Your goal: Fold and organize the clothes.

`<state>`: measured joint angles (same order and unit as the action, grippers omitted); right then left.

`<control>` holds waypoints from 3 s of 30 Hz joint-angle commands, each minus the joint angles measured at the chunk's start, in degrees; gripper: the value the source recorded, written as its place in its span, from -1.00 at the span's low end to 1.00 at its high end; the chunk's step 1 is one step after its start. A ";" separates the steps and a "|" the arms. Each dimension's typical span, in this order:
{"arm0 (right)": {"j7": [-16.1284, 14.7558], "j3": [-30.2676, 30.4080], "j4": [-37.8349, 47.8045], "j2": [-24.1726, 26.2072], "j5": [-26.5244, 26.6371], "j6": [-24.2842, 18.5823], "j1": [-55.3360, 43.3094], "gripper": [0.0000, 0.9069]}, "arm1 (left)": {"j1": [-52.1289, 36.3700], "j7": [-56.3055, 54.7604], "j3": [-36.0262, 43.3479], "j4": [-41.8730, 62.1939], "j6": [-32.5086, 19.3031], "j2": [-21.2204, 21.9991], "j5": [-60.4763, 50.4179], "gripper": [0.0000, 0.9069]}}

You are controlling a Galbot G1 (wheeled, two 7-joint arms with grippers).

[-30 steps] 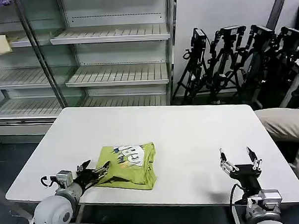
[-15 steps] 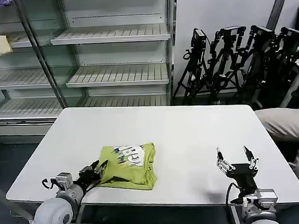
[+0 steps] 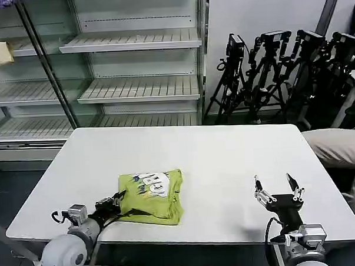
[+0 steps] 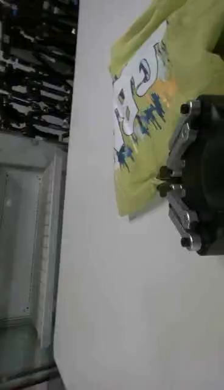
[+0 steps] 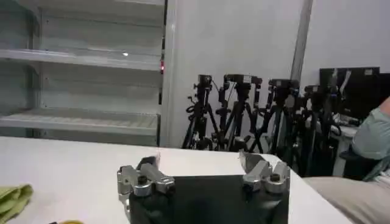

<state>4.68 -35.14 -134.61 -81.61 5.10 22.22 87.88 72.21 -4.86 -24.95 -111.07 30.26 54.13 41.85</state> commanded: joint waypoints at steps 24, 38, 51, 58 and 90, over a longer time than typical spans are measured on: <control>0.52 1.85 2.26 -0.43 0.63 -0.40 -3.58 1.00 | 4.61 -3.13 -8.11 -20.69 2.72 -19.62 -14.74 -0.98; 0.97 -0.55 0.32 0.22 -0.35 0.46 -1.96 1.00 | -1.91 -7.94 22.92 -22.06 2.85 6.09 -27.48 -0.96; -2.88 -4.19 2.75 5.26 1.08 2.17 -8.04 1.00 | -27.60 -41.82 26.21 -6.67 2.88 13.47 18.19 -0.96; -2.42 -2.94 4.94 5.73 5.07 4.26 -12.18 1.00 | -27.36 -44.47 28.09 -4.78 2.84 17.59 18.26 -0.96; -3.51 3.69 12.54 2.55 0.30 4.27 -19.46 1.00 | -9.35 8.07 -9.51 7.53 -13.99 -3.40 -20.26 1.00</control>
<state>1.49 -33.77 -124.21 -77.60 9.30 26.31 70.46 54.55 -16.67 -19.06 -112.65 24.17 58.82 37.95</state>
